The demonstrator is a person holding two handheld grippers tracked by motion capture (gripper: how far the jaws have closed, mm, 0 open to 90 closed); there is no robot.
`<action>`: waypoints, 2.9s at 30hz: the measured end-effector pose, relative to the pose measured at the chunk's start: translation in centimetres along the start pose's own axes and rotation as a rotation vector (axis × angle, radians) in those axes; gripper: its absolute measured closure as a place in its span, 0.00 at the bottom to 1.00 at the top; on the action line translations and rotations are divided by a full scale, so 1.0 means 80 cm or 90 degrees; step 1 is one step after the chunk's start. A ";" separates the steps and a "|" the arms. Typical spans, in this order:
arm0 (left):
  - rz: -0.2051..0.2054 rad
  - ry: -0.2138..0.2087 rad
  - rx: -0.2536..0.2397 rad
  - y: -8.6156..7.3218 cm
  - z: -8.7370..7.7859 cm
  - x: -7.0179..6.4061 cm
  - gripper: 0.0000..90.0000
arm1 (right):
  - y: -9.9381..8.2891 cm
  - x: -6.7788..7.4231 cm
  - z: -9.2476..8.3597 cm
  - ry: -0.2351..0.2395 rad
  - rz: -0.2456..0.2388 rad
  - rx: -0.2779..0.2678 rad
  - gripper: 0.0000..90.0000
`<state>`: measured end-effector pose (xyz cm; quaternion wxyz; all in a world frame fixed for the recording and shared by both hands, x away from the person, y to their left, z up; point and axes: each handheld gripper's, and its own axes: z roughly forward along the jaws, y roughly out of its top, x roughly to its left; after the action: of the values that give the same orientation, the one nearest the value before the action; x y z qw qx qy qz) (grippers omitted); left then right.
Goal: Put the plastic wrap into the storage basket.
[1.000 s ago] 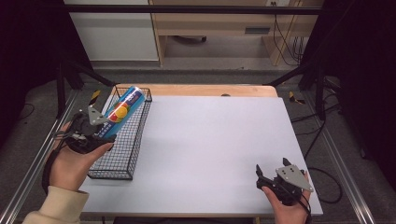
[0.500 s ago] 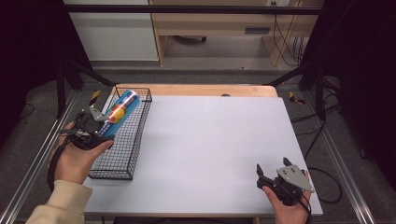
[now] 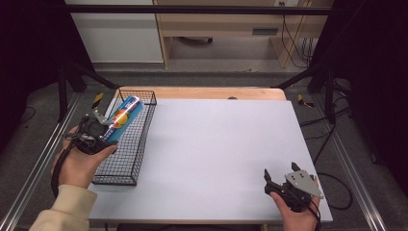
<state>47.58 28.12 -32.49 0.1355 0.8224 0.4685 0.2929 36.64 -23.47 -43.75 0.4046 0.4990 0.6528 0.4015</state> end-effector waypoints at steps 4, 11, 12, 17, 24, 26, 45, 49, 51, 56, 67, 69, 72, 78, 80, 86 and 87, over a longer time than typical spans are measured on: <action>0.002 0.000 0.021 0.001 0.006 0.002 0.36 | 0.000 -0.001 0.001 0.002 -0.001 0.004 0.14; -0.003 0.000 0.042 0.003 0.018 0.001 0.36 | 0.000 -0.001 0.000 0.004 0.002 0.002 0.14; -0.003 0.003 0.048 0.004 0.020 0.001 0.36 | 0.000 -0.001 0.001 0.005 0.004 0.002 0.14; -0.007 0.003 0.055 0.008 0.026 -0.001 0.36 | 0.000 -0.001 0.000 0.007 0.005 -0.002 0.15; -0.004 0.004 0.075 0.010 0.035 -0.001 0.36 | 0.000 0.000 0.000 0.011 0.008 -0.002 0.16; -0.006 0.005 0.084 0.010 0.036 -0.001 0.36 | 0.000 -0.001 0.000 0.011 0.007 -0.002 0.17; -0.009 0.002 0.119 0.016 0.051 -0.009 0.36 | -0.001 -0.001 0.001 0.017 0.005 0.003 0.18; -0.008 0.001 0.128 0.019 0.054 -0.011 0.36 | -0.001 -0.002 0.000 0.016 0.009 0.003 0.18; -0.008 -0.001 0.131 0.020 0.056 -0.013 0.36 | -0.001 -0.002 0.001 0.016 0.009 0.004 0.18; -0.014 -0.008 0.136 0.021 0.060 -0.010 0.36 | -0.001 -0.001 0.000 0.016 0.008 0.002 0.19; -0.024 -0.018 0.167 0.022 0.075 -0.012 0.36 | -0.001 -0.001 0.000 0.016 0.007 0.002 0.19; -0.026 -0.021 0.171 0.022 0.077 -0.012 0.36 | -0.001 -0.001 0.000 0.016 0.008 0.002 0.19; -0.027 -0.021 0.178 0.022 0.081 -0.012 0.36 | -0.001 -0.001 0.000 0.018 0.007 0.002 0.19; -0.025 -0.019 0.191 0.019 0.085 -0.011 0.36 | 0.000 -0.001 0.000 0.019 0.008 0.002 0.19; -0.028 -0.017 0.192 0.019 0.086 -0.011 0.36 | -0.001 -0.001 0.000 0.019 0.003 0.005 0.19; -0.018 -0.008 0.207 0.019 0.092 -0.014 0.36 | -0.001 0.000 0.001 0.019 0.003 0.005 0.19; -0.014 -0.004 0.211 0.019 0.093 -0.016 0.36 | 0.000 0.000 0.001 0.019 0.003 0.004 0.19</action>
<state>52.68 26.64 -38.06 0.0029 0.8293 0.5190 0.2073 36.67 -23.51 -43.80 0.3923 0.4956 0.6591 0.4075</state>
